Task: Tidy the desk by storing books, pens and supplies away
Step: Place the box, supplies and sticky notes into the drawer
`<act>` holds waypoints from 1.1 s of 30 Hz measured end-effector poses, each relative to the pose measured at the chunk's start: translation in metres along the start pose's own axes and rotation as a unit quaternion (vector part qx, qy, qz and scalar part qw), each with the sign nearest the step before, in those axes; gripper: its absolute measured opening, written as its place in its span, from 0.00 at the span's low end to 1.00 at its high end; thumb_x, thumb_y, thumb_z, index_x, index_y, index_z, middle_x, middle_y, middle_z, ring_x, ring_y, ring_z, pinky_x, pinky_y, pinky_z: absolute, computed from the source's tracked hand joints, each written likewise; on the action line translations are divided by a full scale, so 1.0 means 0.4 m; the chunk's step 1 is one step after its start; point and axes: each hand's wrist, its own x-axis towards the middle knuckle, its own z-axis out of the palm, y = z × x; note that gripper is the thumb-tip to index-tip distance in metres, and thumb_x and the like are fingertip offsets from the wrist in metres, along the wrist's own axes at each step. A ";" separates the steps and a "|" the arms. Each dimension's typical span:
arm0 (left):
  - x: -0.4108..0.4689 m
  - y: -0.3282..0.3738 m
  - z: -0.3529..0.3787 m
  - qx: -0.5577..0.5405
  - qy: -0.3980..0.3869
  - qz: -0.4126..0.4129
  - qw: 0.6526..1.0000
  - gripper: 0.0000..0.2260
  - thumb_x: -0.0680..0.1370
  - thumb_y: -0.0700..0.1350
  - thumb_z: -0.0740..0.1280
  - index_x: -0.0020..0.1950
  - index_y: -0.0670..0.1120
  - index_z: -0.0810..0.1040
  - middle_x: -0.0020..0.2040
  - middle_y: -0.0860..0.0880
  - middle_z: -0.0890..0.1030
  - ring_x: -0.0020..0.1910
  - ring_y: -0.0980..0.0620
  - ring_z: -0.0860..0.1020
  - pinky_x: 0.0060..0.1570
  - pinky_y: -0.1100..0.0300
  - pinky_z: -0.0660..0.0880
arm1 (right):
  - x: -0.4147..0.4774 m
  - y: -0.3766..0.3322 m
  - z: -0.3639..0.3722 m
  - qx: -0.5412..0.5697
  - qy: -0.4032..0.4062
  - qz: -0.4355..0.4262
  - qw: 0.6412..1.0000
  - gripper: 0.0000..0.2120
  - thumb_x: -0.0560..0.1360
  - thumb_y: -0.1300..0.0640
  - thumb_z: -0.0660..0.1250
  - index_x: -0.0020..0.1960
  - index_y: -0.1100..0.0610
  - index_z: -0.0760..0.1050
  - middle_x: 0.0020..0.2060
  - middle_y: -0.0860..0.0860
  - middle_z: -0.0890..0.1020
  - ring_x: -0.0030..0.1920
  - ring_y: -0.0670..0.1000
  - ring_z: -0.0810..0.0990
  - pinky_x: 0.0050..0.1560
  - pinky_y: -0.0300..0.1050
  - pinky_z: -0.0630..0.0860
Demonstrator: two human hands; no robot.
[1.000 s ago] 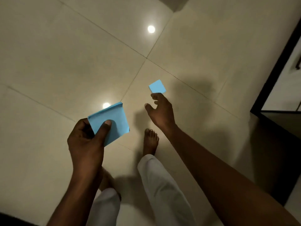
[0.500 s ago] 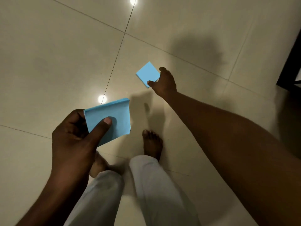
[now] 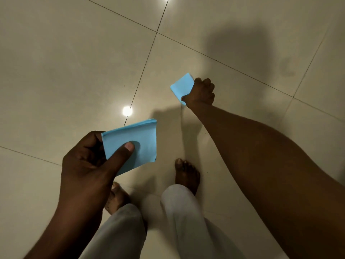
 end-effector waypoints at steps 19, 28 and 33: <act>-0.360 0.565 -0.160 -0.034 -0.088 0.088 0.992 0.03 0.78 0.40 0.73 0.48 0.47 0.82 0.40 0.49 0.82 0.43 0.49 0.80 0.46 0.48 0.77 | -0.762 0.080 -0.707 0.585 0.010 -0.009 0.811 0.15 0.77 0.56 0.73 0.63 0.58 0.80 0.53 0.53 0.86 0.50 0.52 0.87 0.46 0.56 0.86; -0.727 0.866 -0.298 0.001 -0.202 0.181 0.963 0.05 0.78 0.39 0.72 0.53 0.45 0.82 0.41 0.54 0.84 0.45 0.53 0.83 0.47 0.52 0.79 | -1.249 0.239 -1.153 0.658 0.115 -0.005 0.744 0.14 0.77 0.62 0.74 0.62 0.59 0.79 0.53 0.55 0.86 0.52 0.54 0.87 0.47 0.55 0.86; -0.920 0.933 -0.318 0.022 -0.273 0.193 0.942 0.07 0.79 0.38 0.71 0.56 0.44 0.82 0.49 0.48 0.87 0.49 0.50 0.84 0.53 0.48 0.79 | -1.505 0.333 -1.258 0.704 0.156 0.012 0.693 0.12 0.78 0.62 0.73 0.61 0.58 0.80 0.53 0.55 0.86 0.52 0.53 0.87 0.46 0.54 0.86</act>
